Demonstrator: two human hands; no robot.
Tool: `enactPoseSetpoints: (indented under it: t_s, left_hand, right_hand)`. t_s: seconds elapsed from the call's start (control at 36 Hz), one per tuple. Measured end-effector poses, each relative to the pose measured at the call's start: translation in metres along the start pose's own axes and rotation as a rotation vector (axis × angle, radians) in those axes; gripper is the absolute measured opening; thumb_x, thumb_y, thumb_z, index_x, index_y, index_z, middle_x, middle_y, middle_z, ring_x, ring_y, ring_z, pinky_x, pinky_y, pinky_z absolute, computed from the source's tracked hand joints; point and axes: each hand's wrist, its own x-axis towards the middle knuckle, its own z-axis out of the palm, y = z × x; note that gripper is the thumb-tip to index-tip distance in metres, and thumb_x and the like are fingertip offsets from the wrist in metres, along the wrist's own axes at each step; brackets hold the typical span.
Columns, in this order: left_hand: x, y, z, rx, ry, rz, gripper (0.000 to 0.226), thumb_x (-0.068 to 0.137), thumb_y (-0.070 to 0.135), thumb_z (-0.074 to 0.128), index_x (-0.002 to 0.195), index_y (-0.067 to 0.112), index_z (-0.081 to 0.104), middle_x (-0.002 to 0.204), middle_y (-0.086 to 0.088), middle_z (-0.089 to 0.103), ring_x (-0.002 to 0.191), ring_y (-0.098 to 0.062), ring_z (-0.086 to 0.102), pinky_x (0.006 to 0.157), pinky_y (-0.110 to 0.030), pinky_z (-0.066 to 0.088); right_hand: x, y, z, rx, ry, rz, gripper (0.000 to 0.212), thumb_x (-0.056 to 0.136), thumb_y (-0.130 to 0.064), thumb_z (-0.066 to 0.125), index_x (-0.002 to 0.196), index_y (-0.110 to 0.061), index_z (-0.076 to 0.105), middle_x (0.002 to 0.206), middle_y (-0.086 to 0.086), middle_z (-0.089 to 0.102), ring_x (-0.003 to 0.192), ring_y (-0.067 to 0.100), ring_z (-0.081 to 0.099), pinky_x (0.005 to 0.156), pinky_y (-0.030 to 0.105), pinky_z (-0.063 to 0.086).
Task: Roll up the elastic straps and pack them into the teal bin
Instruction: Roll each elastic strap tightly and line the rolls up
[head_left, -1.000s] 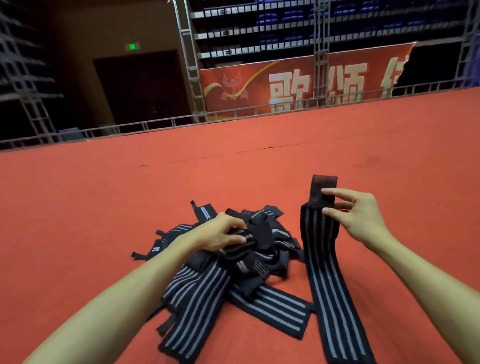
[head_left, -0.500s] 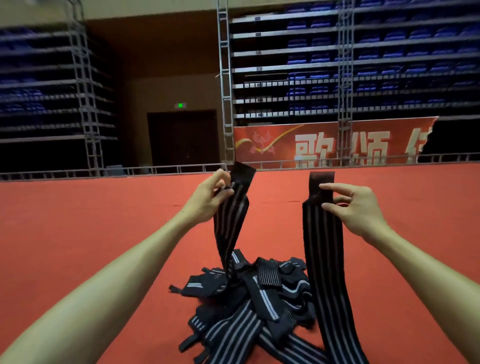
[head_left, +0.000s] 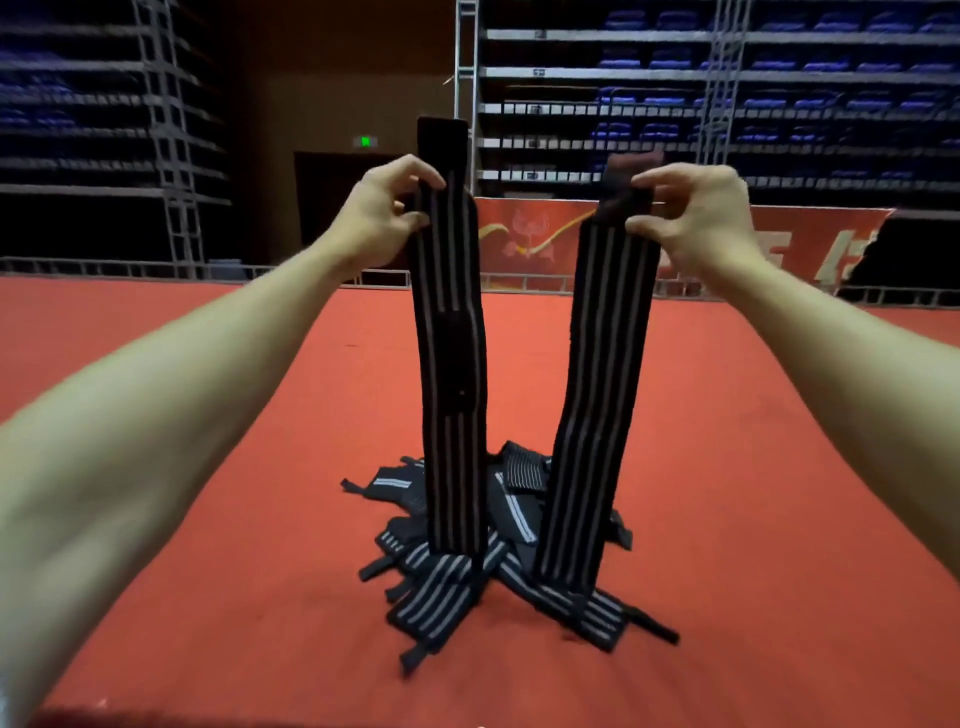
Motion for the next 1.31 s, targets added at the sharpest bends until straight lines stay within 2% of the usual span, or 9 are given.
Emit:
enactPoseSetpoints:
  t_s: [0.11, 0.19, 0.28, 0.42, 0.58, 0.86, 1.03, 1.14, 1.31]
  left_hand:
    - [0.000, -0.002, -0.005, 0.057, 0.042, -0.013, 0.037, 0.089, -0.011, 0.057, 0.115, 0.015, 0.063, 0.117, 0.004, 0.058, 0.101, 0.004, 0.052, 0.074, 0.004, 0.039]
    - [0.001, -0.001, -0.009, 0.080, 0.054, -0.010, 0.037, 0.088, -0.011, 0.057, 0.115, 0.013, 0.064, 0.119, 0.003, 0.058, 0.113, -0.005, 0.050, 0.075, 0.004, 0.038]
    - [0.003, 0.000, -0.009, 0.067, 0.059, -0.010, 0.038, 0.088, -0.012, 0.056, 0.116, 0.012, 0.064, 0.119, 0.001, 0.058, 0.109, -0.003, 0.050, 0.072, 0.003, 0.040]
    - [0.002, 0.009, -0.006, 0.063, 0.015, 0.012, 0.037, 0.090, -0.012, 0.056, 0.117, 0.013, 0.063, 0.121, -0.002, 0.057, 0.102, 0.002, 0.050, 0.073, 0.001, 0.042]
    - [0.005, 0.016, -0.006, 0.032, -0.023, 0.030, 0.039, 0.090, -0.008, 0.061, 0.111, 0.024, 0.061, 0.126, -0.010, 0.056, 0.100, -0.002, 0.055, 0.073, -0.005, 0.048]
    - [0.002, 0.024, 0.014, -0.060, -0.093, -0.014, 0.040, 0.087, -0.010, 0.061, 0.103, 0.027, 0.062, 0.109, 0.000, 0.055, 0.094, -0.016, 0.056, 0.079, -0.025, 0.056]
    - [0.000, 0.017, 0.033, -0.013, -0.096, -0.029, 0.033, 0.087, -0.005, 0.065, 0.099, 0.025, 0.064, 0.113, -0.017, 0.062, 0.101, -0.019, 0.054, 0.074, -0.012, 0.048]
    - [0.002, 0.018, 0.047, 0.073, -0.054, -0.073, 0.020, 0.087, 0.009, 0.072, 0.105, 0.017, 0.068, 0.112, -0.016, 0.066, 0.103, -0.023, 0.061, 0.092, -0.037, 0.052]
    - [0.003, 0.036, 0.073, -0.017, -0.004, -0.072, 0.014, 0.084, 0.009, 0.072, 0.091, 0.021, 0.068, 0.089, 0.006, 0.066, 0.081, -0.007, 0.059, 0.081, -0.025, 0.052]
  right_hand:
    - [-0.001, -0.003, -0.001, -0.032, 0.017, -0.016, 0.044, 0.077, -0.008, 0.082, 0.118, -0.016, 0.071, 0.104, -0.007, 0.066, 0.092, 0.009, 0.067, 0.077, 0.004, 0.049]
    - [-0.001, -0.003, -0.002, -0.006, 0.042, 0.006, 0.044, 0.077, -0.006, 0.082, 0.118, -0.018, 0.070, 0.108, -0.006, 0.067, 0.094, 0.010, 0.069, 0.083, 0.018, 0.057]
    - [-0.001, 0.000, -0.002, -0.008, 0.070, -0.009, 0.045, 0.076, -0.007, 0.083, 0.117, -0.018, 0.070, 0.113, -0.003, 0.069, 0.096, 0.012, 0.069, 0.089, 0.030, 0.058]
    - [-0.003, 0.005, -0.003, -0.003, 0.060, -0.019, 0.046, 0.075, -0.009, 0.084, 0.118, -0.017, 0.070, 0.115, -0.003, 0.070, 0.099, 0.011, 0.069, 0.091, 0.032, 0.057]
    - [-0.003, 0.006, -0.012, -0.001, 0.084, 0.018, 0.047, 0.075, -0.012, 0.084, 0.118, -0.023, 0.070, 0.120, -0.004, 0.068, 0.103, 0.011, 0.068, 0.090, 0.031, 0.058]
    - [-0.004, 0.009, -0.005, 0.034, 0.109, 0.038, 0.044, 0.073, -0.015, 0.086, 0.113, -0.027, 0.071, 0.113, -0.011, 0.068, 0.101, 0.011, 0.068, 0.091, 0.030, 0.057]
    - [-0.008, 0.013, 0.006, -0.004, 0.094, 0.025, 0.044, 0.072, -0.016, 0.086, 0.113, -0.025, 0.072, 0.112, -0.007, 0.070, 0.085, 0.008, 0.070, 0.084, 0.025, 0.058]
    - [-0.012, 0.010, 0.014, -0.051, 0.117, 0.011, 0.040, 0.072, -0.017, 0.082, 0.110, -0.024, 0.073, 0.104, -0.009, 0.070, 0.089, 0.009, 0.068, 0.087, 0.030, 0.057]
    - [-0.016, 0.003, 0.028, -0.091, 0.105, 0.013, 0.035, 0.076, -0.010, 0.076, 0.110, -0.016, 0.074, 0.104, -0.004, 0.071, 0.092, 0.006, 0.064, 0.081, 0.005, 0.044]
